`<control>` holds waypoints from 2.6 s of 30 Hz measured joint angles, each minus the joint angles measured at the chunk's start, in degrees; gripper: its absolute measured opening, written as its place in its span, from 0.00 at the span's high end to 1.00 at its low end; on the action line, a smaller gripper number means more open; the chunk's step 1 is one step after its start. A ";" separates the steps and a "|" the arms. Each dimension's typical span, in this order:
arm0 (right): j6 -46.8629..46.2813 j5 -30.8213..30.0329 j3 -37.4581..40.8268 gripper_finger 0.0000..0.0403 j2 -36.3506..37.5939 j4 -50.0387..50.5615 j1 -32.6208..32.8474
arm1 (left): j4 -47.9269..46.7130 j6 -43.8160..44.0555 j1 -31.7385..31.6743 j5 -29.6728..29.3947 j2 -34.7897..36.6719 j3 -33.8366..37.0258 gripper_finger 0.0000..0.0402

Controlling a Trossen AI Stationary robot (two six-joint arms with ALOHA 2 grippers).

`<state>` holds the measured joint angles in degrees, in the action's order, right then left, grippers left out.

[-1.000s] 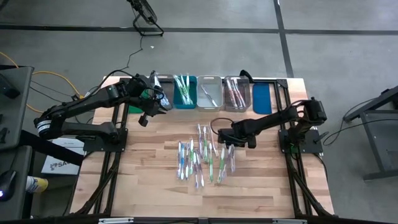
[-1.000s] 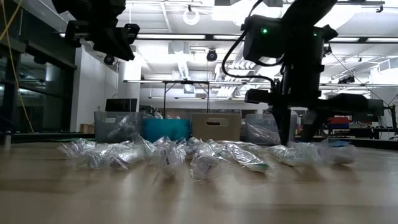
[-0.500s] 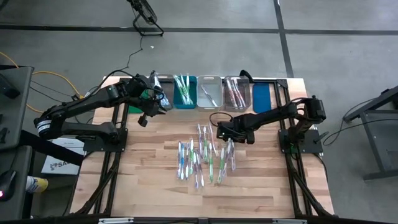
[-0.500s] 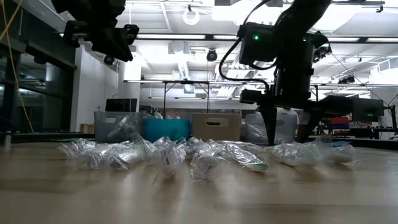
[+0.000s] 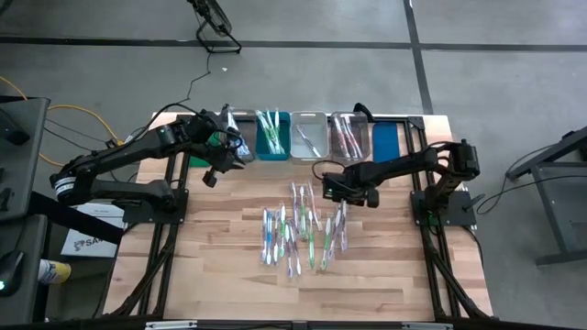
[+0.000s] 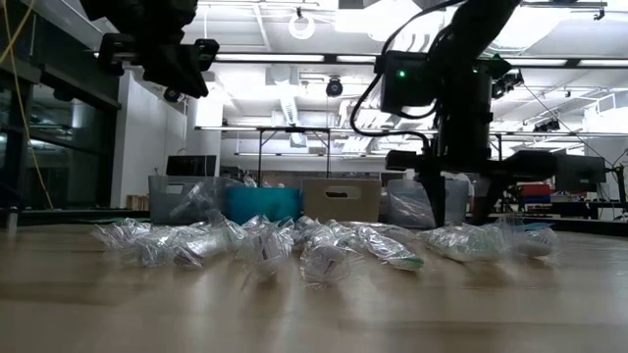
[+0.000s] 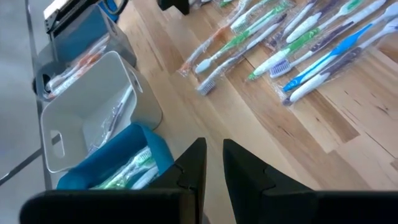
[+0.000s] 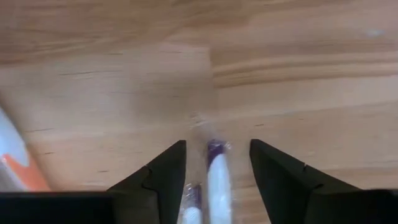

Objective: Pick & Place Toothbrushes
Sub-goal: Put the purple toothbrush into the white bin

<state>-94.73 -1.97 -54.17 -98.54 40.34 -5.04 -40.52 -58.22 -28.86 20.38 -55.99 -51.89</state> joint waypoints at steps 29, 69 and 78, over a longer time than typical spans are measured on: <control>-15.32 7.90 0.02 0.67 0.00 -0.39 12.27 | -1.63 -1.95 0.00 -0.01 -0.02 0.00 0.87; -29.61 5.09 0.02 0.69 -0.02 -2.28 23.43 | -2.94 -2.10 0.00 0.00 -0.02 0.00 0.87; -28.63 4.93 0.02 0.96 -0.01 -2.92 23.43 | -3.27 -2.01 0.00 0.00 -0.02 0.00 0.87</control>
<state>-123.36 2.96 -54.15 -98.55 37.42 18.39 -43.79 -60.23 -28.86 20.38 -56.01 -51.90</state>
